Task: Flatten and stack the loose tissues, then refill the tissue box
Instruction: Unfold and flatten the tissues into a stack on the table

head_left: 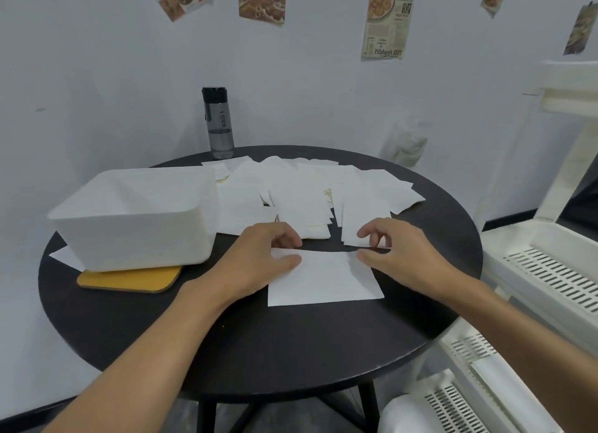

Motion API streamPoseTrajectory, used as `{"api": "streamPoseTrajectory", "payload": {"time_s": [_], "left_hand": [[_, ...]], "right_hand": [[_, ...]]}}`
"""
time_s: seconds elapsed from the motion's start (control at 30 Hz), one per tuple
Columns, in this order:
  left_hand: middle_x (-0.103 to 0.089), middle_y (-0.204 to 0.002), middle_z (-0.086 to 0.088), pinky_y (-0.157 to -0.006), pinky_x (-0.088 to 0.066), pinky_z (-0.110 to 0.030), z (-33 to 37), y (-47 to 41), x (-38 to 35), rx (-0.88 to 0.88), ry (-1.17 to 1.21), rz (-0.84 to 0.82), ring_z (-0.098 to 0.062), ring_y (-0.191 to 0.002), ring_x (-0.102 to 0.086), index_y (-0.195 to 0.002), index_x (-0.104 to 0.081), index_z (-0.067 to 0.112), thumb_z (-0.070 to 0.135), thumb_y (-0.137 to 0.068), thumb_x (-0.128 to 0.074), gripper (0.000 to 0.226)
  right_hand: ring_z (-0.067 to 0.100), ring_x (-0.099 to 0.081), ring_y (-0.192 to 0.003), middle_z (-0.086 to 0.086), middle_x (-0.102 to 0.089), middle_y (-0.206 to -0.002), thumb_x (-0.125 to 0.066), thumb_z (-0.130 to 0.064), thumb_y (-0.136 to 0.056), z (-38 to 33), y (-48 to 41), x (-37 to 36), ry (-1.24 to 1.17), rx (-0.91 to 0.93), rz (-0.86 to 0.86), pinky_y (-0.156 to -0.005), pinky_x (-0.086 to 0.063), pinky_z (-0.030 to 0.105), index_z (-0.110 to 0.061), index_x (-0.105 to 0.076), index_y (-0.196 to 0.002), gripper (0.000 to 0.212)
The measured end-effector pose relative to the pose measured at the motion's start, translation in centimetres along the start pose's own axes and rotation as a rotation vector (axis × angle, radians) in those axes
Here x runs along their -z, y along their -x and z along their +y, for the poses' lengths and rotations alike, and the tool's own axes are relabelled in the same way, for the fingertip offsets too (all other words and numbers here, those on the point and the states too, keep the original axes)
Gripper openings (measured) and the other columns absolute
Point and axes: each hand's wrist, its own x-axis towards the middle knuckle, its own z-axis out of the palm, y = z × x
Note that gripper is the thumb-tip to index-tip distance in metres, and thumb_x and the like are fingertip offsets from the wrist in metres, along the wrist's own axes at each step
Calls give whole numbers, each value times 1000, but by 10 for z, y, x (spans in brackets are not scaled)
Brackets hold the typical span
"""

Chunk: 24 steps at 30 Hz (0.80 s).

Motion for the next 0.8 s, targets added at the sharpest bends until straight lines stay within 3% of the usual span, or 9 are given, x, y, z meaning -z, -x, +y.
{"api": "streamPoseTrajectory", "payload": {"time_s": [0.1,0.2,0.3,0.47,0.63,0.8], "left_hand": [[-61,-100,22,-79,-40,-10,-2,-1,-2,-26,-60,16,5,-98,-54,-96,-62,39,32,-90,-71,13],[-56,-105,22,-88,-39,-16,-5,-10,-6,-43,-112,110,0,-104,-49,-100,-63,35,37,-94,-65,7],[-57,-111,15,-96,-39,-24,-7,-23,-8,-26,-125,181,-6,-110,-49,-107,-64,29,35,-96,-63,13],[-58,-118,11,-102,-38,-28,-13,-34,-11,-5,-170,192,-10,-115,-50,-114,-62,27,33,-97,-62,18],[-62,-119,9,-99,-43,-29,-24,-43,-12,28,-120,159,-12,-112,-55,-118,-62,26,33,-96,-64,24],[-62,-116,10,-90,-37,-14,-28,-47,-12,18,-83,172,-6,-108,-55,-120,-63,23,26,-94,-68,26]], "right_hand": [[7,-54,-86,-14,-60,-87,-67,-30,-88,-8,-15,-1,28,45,37,-91,-45,34,-30,-64,-100,13],[7,-56,-89,-15,-63,-86,-66,-27,-90,-19,-36,-8,34,107,25,-89,-48,33,-26,-64,-98,9],[11,-59,-100,-9,-68,-102,-67,-27,-91,-27,-60,-18,38,146,-4,-94,-47,33,-19,-68,-106,17],[12,-53,-121,-6,-63,-128,-73,-32,-88,-28,-88,-31,83,169,-116,-98,-38,24,-22,-67,-120,34],[9,-54,-101,-6,-66,-123,-72,-37,-88,-22,-99,-37,128,198,-164,-84,-39,21,-21,-69,-120,35],[20,-62,-98,-1,-72,-109,-65,-28,-94,-21,-99,-40,192,315,-119,-88,-48,35,-12,-76,-102,21]]}}
